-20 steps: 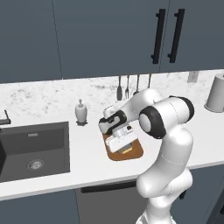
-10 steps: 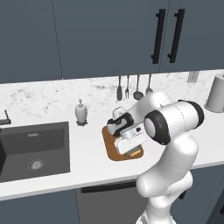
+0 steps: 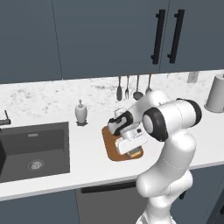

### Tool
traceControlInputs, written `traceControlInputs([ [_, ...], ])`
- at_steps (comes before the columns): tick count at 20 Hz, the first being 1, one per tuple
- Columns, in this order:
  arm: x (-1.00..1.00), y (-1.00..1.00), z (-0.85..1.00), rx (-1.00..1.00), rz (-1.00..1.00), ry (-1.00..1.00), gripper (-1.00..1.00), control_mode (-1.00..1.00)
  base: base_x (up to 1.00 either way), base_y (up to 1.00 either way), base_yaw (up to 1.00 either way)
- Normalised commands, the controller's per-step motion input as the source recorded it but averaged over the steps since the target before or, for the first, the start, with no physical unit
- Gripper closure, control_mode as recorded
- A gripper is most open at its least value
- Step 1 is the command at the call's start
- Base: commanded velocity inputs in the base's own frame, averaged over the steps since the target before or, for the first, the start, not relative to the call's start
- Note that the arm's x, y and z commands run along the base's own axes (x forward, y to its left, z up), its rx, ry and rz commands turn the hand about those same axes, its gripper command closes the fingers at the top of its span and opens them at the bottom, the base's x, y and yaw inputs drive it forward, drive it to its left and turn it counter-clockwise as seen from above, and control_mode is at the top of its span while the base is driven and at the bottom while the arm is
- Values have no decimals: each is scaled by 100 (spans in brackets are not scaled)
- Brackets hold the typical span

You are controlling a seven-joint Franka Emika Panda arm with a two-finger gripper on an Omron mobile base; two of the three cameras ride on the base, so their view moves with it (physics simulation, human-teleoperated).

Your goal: Pick up the sponge from the counter and clean the cutting board by briefly scrubbing or pressing down on the cutting board. Once finished, release the sponge.

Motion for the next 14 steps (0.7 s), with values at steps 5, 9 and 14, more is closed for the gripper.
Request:
traceControlInputs([
  [5, -44, 60, -16, -1, 0, 1, 100, -100, 0, 0, 0],
  [9, -14, 15, -41, 0, 1, 4, 100, -100, 0, 0, 0],
  [14, -1, 30, -67, -3, 0, 11, 100, -100, 0, 0, 0],
])
